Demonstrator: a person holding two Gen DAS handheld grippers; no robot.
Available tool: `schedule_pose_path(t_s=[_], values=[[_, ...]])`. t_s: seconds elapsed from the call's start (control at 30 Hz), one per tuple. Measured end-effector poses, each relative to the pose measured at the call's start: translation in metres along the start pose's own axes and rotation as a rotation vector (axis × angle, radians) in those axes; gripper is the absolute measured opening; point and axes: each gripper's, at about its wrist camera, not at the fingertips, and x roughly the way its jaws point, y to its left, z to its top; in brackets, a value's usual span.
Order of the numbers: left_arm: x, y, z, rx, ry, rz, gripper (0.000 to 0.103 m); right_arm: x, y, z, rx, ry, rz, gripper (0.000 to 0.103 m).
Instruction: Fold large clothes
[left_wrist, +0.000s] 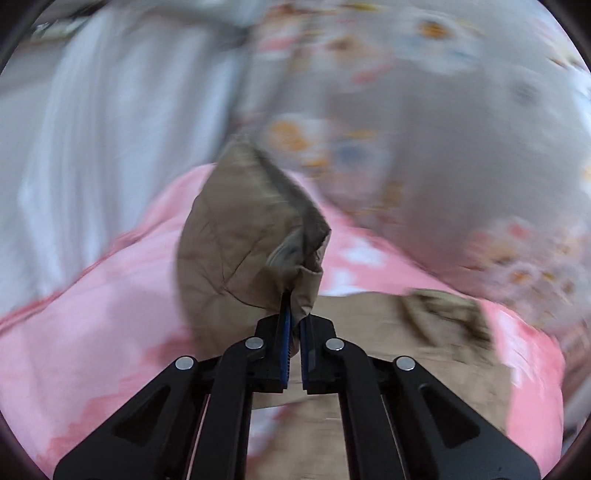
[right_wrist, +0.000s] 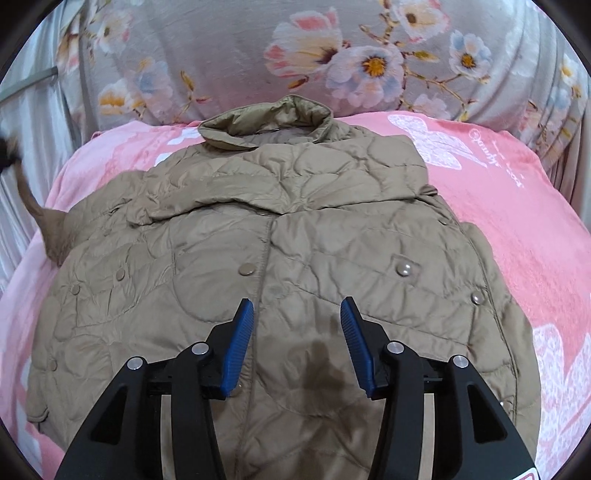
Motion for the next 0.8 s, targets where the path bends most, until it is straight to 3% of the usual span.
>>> schedule_pose_path(t_s=[0.23, 0.4, 0.53, 0.8], values=[[-0.002, -0.130, -0.030, 0.167, 0.048, -0.176, 0.003, -0.011, -0.030, 0.014, 0.010, -0.031, -0.054, 0.049], [0.000, -0.186, -0.078, 0.236, 0.116, -0.244, 0.003, -0.016, -0.062, 0.018, 0.048, -0.041, -0.082, 0.051], [0.008, -0.223, -0.116, 0.279, 0.173, -0.269, 0.003, -0.012, -0.085, 0.018, 0.073, -0.030, -0.105, 0.051], [0.035, -0.259, -0.168, 0.321, 0.279, -0.283, 0.003, -0.002, -0.116, 0.013, 0.121, -0.010, -0.135, 0.051]])
